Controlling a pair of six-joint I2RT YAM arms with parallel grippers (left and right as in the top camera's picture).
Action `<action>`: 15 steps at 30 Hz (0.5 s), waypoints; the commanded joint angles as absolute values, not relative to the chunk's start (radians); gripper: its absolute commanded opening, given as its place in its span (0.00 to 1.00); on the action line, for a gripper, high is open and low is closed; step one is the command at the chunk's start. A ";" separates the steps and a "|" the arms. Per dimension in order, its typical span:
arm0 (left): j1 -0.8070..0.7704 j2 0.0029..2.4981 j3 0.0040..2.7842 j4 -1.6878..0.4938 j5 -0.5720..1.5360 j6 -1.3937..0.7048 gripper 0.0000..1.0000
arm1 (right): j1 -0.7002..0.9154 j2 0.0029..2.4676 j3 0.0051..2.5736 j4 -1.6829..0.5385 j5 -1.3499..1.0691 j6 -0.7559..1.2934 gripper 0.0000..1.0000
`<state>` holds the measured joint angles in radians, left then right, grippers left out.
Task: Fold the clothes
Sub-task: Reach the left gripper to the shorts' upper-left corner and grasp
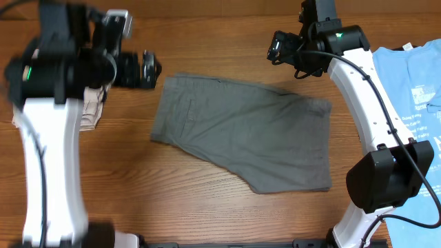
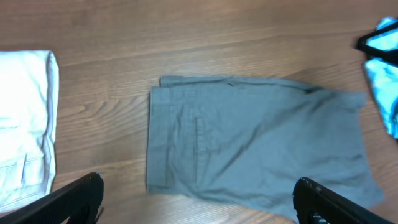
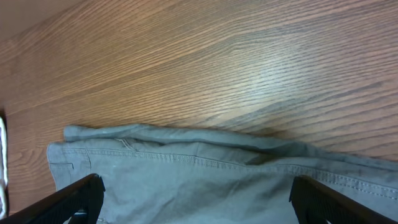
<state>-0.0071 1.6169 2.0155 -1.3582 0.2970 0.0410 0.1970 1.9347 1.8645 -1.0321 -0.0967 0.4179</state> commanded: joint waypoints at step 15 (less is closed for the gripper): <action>-0.014 2.205 2.130 -1.383 0.311 0.075 0.99 | 0.199 1.932 1.871 -1.027 -0.090 0.416 1.00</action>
<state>-0.0071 2.1242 2.1067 -1.3808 0.2970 0.0563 0.1970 1.9347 1.8645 -1.0321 -0.0967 0.4175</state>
